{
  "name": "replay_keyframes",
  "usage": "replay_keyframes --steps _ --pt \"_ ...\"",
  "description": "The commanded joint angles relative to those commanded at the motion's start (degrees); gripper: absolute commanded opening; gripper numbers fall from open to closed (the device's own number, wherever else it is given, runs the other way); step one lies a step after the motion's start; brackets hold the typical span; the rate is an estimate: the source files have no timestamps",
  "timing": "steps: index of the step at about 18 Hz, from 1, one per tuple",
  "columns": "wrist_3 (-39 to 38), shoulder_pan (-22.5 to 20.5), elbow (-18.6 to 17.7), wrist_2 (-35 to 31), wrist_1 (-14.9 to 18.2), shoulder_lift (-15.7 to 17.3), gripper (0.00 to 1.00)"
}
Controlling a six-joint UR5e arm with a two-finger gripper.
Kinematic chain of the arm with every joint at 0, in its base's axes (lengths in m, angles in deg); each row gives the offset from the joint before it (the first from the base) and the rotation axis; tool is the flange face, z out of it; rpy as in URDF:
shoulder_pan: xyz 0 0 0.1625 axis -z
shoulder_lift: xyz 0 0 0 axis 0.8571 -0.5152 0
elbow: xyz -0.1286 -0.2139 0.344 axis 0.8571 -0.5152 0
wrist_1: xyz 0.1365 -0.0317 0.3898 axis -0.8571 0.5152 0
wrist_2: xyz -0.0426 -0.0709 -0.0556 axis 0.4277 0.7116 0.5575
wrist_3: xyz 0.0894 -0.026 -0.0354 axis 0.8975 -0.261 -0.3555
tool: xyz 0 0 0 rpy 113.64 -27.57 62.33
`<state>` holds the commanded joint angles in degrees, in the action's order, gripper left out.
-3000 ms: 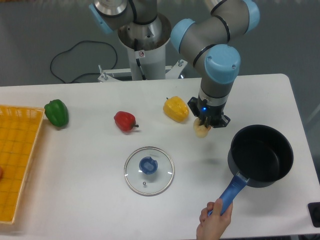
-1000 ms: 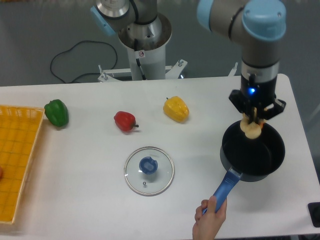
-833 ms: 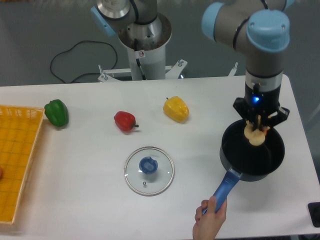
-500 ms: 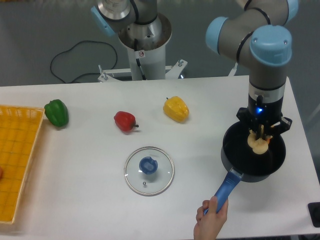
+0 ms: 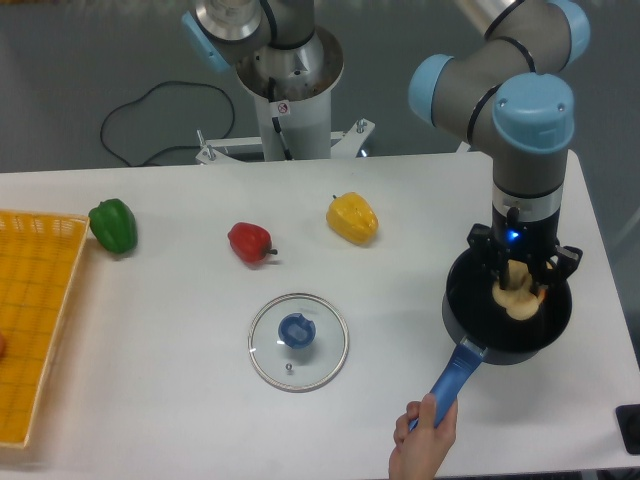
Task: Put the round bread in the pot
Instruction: 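Open the gripper to release the bread into the saucepan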
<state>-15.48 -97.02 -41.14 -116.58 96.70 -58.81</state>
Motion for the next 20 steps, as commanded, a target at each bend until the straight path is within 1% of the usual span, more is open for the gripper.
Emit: replay_keyframes --steps 8,14,17,20 --pt "-0.35 1.40 -1.67 -0.53 0.09 0.79 1.00" --pt "-0.26 1.41 -2.46 -0.62 0.09 1.14 1.00" --pt "-0.26 1.41 -2.55 -0.70 0.26 1.67 1.00" --pt "-0.18 1.41 -3.42 -0.62 0.26 2.63 1.00"
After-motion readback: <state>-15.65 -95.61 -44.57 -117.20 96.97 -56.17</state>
